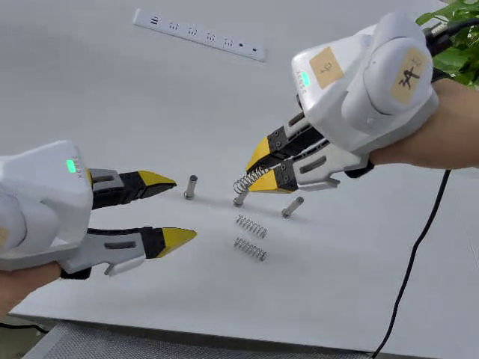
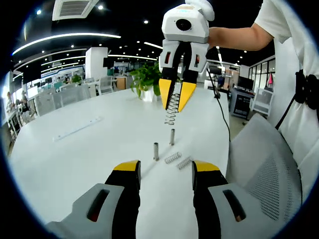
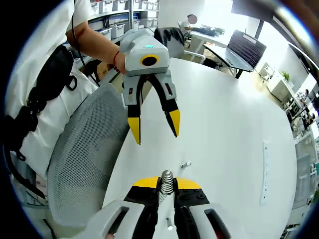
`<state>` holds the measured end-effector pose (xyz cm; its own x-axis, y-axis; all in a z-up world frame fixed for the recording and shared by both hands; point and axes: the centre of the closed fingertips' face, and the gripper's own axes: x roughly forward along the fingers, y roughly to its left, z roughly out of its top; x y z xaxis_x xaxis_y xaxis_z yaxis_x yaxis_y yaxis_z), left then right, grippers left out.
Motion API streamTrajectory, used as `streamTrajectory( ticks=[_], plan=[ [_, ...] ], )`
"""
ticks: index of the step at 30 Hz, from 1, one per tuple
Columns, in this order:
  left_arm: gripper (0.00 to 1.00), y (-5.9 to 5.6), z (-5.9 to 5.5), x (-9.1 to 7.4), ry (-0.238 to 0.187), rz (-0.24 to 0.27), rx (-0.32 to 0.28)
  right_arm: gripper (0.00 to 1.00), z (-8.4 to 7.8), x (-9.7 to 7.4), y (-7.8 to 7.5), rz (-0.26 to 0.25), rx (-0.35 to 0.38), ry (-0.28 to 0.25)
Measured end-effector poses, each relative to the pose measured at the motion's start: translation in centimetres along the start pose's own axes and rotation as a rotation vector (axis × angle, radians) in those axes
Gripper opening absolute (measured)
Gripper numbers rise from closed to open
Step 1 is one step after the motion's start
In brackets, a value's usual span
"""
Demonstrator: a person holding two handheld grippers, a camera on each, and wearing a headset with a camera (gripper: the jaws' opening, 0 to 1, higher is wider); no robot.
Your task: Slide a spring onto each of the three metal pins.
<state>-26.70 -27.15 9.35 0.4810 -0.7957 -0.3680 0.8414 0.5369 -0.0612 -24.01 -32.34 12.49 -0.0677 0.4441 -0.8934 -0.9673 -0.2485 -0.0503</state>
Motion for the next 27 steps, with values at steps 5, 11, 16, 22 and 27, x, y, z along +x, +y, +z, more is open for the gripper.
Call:
streamTrajectory(
  ticks=[5, 11, 16, 22, 27],
  plan=[
    [0.5, 0.6, -0.7, -0.6, -0.001, 0.01, -0.005, 0.07, 0.7, 1.2, -1.6, -0.01, -0.006, 0.009],
    [0.65, 0.9, -1.2, -1.0, -0.009, 0.008, -0.018, 0.07, 0.9, 3.0, -3.2, -0.006, -0.003, 0.038],
    [0.77, 0.9, -1.4, -0.9, -0.03, 0.002, -0.04, 0.07, 0.7, 4.2, -4.0, -0.003, 0.002, 0.067],
    [0.85, 0.8, -1.6, -0.7, -0.05, -0.012, -0.054, 0.07, 0.2, 6.0, -4.4, 0.021, 0.0, 0.1],
    [0.89, 0.8, -1.8, -0.7, -0.071, -0.014, -0.063, 0.07, 0.0, 7.2, -4.7, 0.033, -0.001, 0.122]
  ],
)
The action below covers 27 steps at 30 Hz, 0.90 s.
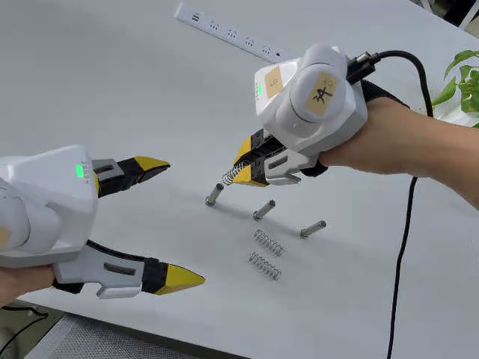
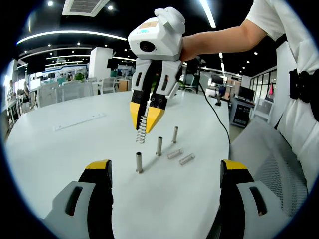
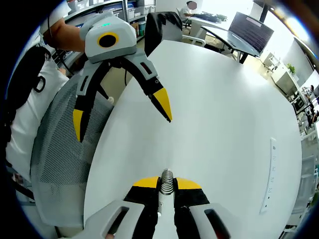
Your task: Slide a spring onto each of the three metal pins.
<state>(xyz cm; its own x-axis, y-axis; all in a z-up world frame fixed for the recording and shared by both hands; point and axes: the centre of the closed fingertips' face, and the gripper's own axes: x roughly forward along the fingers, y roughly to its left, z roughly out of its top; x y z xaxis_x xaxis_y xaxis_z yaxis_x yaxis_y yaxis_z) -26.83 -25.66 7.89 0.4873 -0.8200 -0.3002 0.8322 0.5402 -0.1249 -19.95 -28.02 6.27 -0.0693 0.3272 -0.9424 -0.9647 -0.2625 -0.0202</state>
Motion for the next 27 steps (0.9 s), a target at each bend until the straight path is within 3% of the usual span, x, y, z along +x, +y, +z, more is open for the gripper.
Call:
streamTrajectory(
  ticks=[15, 27],
  plan=[
    [0.89, 0.2, -0.6, 0.1, -0.018, -0.002, -0.025, 0.07, -0.8, 2.2, -0.4, 0.046, -0.009, 0.051],
    [0.88, 0.4, -0.9, 0.1, -0.025, -0.003, -0.036, 0.07, -0.9, 2.8, -0.3, 0.057, -0.029, 0.071]
  ],
)
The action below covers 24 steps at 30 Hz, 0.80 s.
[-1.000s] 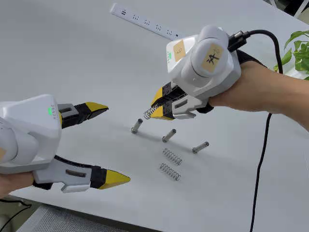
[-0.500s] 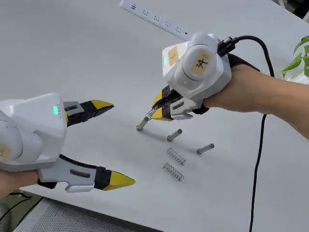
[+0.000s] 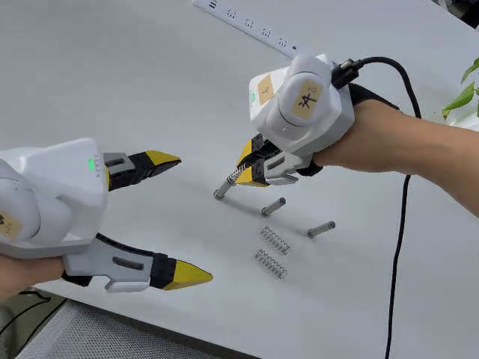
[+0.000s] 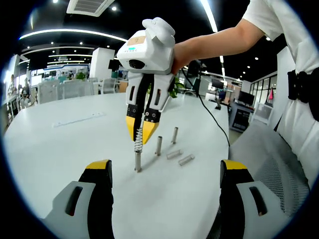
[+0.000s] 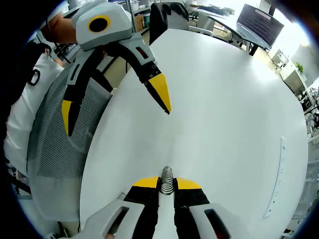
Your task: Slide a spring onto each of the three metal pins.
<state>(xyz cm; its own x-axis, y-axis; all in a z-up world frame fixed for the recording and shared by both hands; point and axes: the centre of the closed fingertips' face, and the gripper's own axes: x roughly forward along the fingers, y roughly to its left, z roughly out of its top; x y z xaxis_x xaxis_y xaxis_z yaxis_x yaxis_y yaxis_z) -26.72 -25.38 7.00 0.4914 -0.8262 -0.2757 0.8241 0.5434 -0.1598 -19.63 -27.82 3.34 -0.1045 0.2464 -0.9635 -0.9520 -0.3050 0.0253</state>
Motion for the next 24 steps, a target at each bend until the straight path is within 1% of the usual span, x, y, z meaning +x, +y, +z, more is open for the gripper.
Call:
streamTrajectory(
  ticks=[10, 24],
  plan=[
    [0.88, -0.1, -0.1, 0.0, -0.001, -0.003, -0.009, 0.07, 0.0, 0.6, 0.2, 0.012, -0.005, 0.007],
    [0.88, -0.2, -0.1, 0.2, -0.003, 0.003, -0.017, 0.07, -0.5, 1.4, 0.1, 0.024, -0.027, 0.037]
  ],
)
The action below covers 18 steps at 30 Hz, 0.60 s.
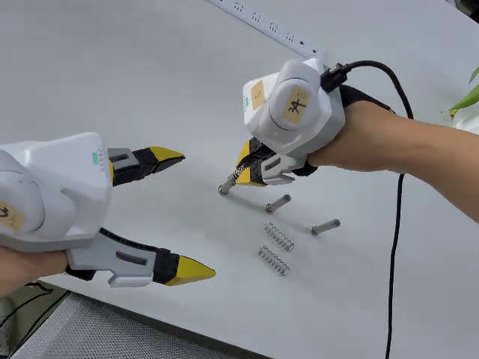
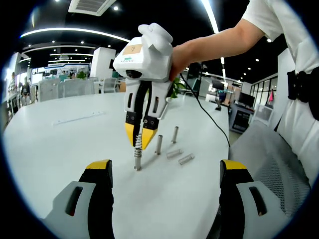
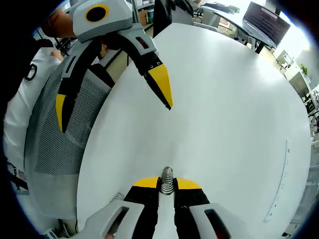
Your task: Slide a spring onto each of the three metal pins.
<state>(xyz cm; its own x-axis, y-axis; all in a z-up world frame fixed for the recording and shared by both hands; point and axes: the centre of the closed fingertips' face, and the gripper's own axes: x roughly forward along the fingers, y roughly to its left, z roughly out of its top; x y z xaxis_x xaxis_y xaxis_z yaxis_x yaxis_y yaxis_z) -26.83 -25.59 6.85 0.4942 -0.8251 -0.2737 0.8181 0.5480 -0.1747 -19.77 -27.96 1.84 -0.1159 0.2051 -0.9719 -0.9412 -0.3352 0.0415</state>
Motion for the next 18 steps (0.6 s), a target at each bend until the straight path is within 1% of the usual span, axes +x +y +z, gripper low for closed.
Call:
streamTrajectory(
  ticks=[11, 18],
  plan=[
    [0.88, 0.2, -0.2, 0.0, 0.0, 0.003, -0.01, 0.07, -0.2, 0.9, 0.1, 0.002, -0.028, 0.014],
    [0.88, 0.3, -0.3, 0.0, -0.003, 0.005, -0.013, 0.07, -0.3, 1.5, 0.1, 0.008, -0.033, 0.016]
  ],
)
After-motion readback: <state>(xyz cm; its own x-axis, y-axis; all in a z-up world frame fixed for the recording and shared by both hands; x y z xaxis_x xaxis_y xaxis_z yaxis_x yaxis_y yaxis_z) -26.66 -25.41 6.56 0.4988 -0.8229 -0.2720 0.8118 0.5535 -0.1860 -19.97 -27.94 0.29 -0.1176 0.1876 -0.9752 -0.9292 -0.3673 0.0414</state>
